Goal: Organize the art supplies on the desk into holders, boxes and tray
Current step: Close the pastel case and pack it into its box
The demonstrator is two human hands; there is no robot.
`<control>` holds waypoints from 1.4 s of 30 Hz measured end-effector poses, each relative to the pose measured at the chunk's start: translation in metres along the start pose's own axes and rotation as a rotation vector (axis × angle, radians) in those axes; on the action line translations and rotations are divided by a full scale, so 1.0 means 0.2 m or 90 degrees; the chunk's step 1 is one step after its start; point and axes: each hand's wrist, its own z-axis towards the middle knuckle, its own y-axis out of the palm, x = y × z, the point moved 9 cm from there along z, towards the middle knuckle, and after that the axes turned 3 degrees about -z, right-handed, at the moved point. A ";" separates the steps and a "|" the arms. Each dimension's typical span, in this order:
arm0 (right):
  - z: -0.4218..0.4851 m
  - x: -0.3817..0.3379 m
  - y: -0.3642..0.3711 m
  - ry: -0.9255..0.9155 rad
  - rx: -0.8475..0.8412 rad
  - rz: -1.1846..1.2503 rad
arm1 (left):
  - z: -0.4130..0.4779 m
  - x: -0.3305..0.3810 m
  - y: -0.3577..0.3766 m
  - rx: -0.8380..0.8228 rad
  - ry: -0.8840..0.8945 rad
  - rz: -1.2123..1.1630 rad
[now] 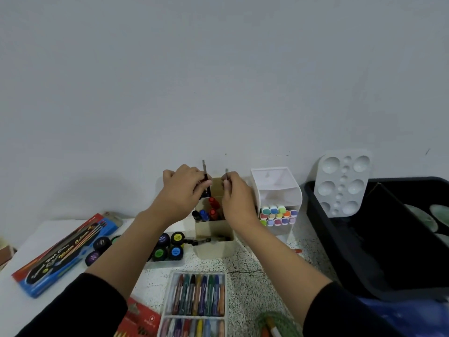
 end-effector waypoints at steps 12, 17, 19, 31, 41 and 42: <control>-0.43 -0.16 -0.18 -0.083 -0.135 0.112 | -0.23 0.12 -0.15 0.142 0.016 -0.182; -0.67 -0.05 -0.44 -0.103 -0.161 -0.017 | -0.42 0.27 -0.16 0.127 0.053 -0.225; -0.71 0.08 -0.54 -0.071 -0.194 -0.129 | -0.47 0.34 -0.13 0.110 0.064 -0.213; -0.63 0.63 -0.38 0.002 -0.386 -0.517 | -0.36 0.70 0.09 0.062 0.100 -0.143; -0.70 0.61 -0.42 -0.034 -0.303 -0.482 | -0.27 0.67 0.17 0.043 0.104 -0.088; -0.69 0.60 -0.44 -0.033 -0.270 -0.426 | -0.26 0.66 0.16 0.046 0.107 -0.093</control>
